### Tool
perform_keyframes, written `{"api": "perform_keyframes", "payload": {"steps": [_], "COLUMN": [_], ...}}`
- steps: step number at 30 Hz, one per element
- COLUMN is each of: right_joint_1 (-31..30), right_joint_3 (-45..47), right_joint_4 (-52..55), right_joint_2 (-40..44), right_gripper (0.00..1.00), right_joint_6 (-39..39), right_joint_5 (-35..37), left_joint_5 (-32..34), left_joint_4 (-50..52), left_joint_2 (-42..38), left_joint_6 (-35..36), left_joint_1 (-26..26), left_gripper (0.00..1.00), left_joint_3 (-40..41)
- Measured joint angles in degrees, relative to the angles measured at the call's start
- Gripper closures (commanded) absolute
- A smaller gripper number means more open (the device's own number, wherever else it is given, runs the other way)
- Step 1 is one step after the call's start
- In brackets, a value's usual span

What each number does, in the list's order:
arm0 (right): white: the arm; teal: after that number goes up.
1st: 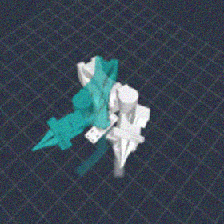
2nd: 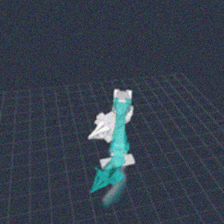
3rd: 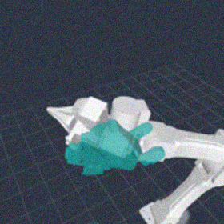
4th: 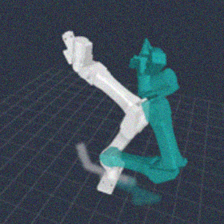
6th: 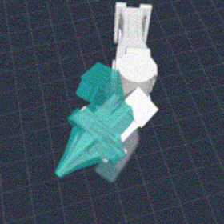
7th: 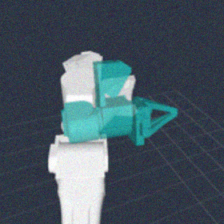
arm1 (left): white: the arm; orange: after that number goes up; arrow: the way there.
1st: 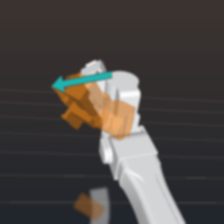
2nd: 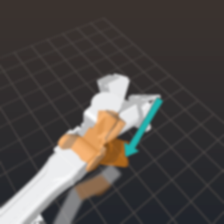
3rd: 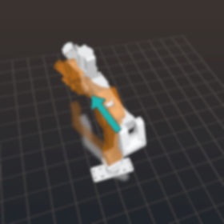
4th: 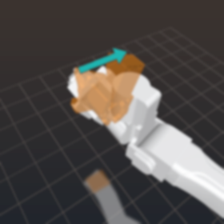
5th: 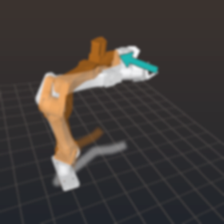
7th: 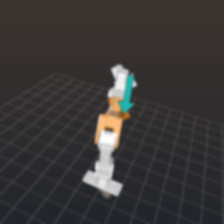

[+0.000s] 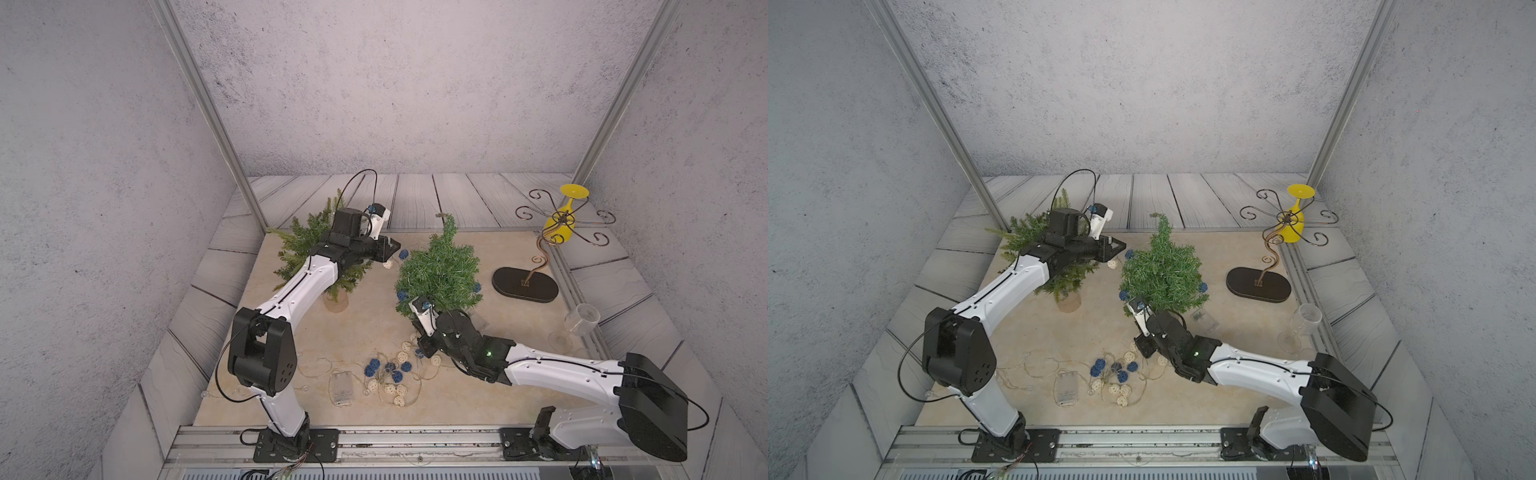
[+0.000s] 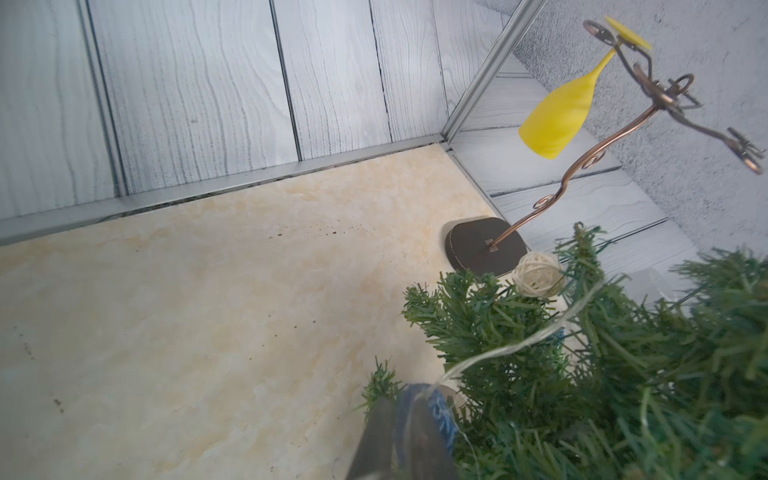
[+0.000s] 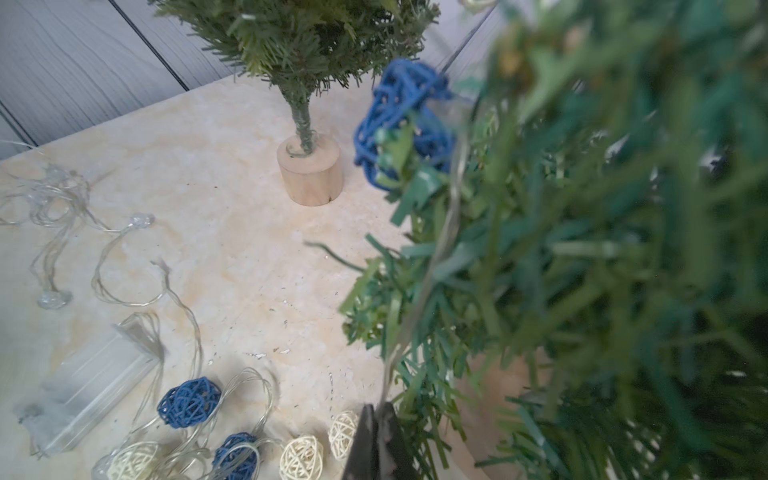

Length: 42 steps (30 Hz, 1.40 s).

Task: Wrap string light around the christmas tree
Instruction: Wrap the light string around the Christmas tree.

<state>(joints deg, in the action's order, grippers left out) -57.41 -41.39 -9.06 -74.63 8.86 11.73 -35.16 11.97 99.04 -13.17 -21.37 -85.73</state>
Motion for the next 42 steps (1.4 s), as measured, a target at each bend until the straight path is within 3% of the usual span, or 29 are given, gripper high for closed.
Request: {"api": "perform_keyframes", "payload": {"steps": [5,10,13,16,17,20,22,27,38,39,42], "right_joint_1": [0.33,0.37,0.37,0.37,0.37,0.37,0.37,0.37,0.37,0.37,0.37], "right_joint_3": [-0.15,-1.68,-1.79,-1.77,-1.77,-1.77,-1.77,-1.77,-1.62,-1.62,-1.62], "right_joint_4": [0.98,3.13,3.32,3.21,3.21,3.23,3.21,2.99,2.45,2.32,2.16], "right_joint_2": [2.91,3.04,3.02,2.99,2.99,2.95,2.84,2.8,2.8,2.8,2.75], "right_gripper": [1.0,1.0,1.0,1.0,1.0,1.0,1.0,1.0,1.0,1.0,1.0], "right_joint_6": [1.75,3.37,4.31,5.01,5.22,5.73,5.95,6.23,7.21,7.23,7.28], "right_joint_5": [-1.55,-1.55,-1.38,-1.09,-1.11,-1.11,-1.14,-1.57,-2.86,-2.99,-3.17], "left_joint_5": [-0.24,1.6,3.89,5.62,6.16,8.17,9.14,10.29,11.58,11.58,11.56], "left_joint_4": [-0.52,-0.9,-1.03,-1.29,-1.44,-1.05,-0.68,-1.14,-5.73,-5.9,-6.67], "left_joint_2": [-5.51,-12.02,-16.22,-21.33,-23.26,-28.3,-30.51,-31.74,-29.24,-28.7,-27.54], "left_joint_6": [-1.4,-1.99,-2.69,-3.78,-4.04,-4.42,-4.31,-2.67,-1.84,-1.81,-1.88], "left_joint_1": [-0.13,-0.26,-0.26,-0.52,-0.79,-3.13,-5.84,-12.61,-14.12,-14.12,-14.12], "left_gripper": [0.36,0.26,0.33,0.57,0.59,0.6,0.54,0.51,0.61,0.63,0.88], "left_joint_3": [2.78,3.61,6.25,11.69,14.14,21.05,24.2,26.93,29.86,29.86,29.88]}}
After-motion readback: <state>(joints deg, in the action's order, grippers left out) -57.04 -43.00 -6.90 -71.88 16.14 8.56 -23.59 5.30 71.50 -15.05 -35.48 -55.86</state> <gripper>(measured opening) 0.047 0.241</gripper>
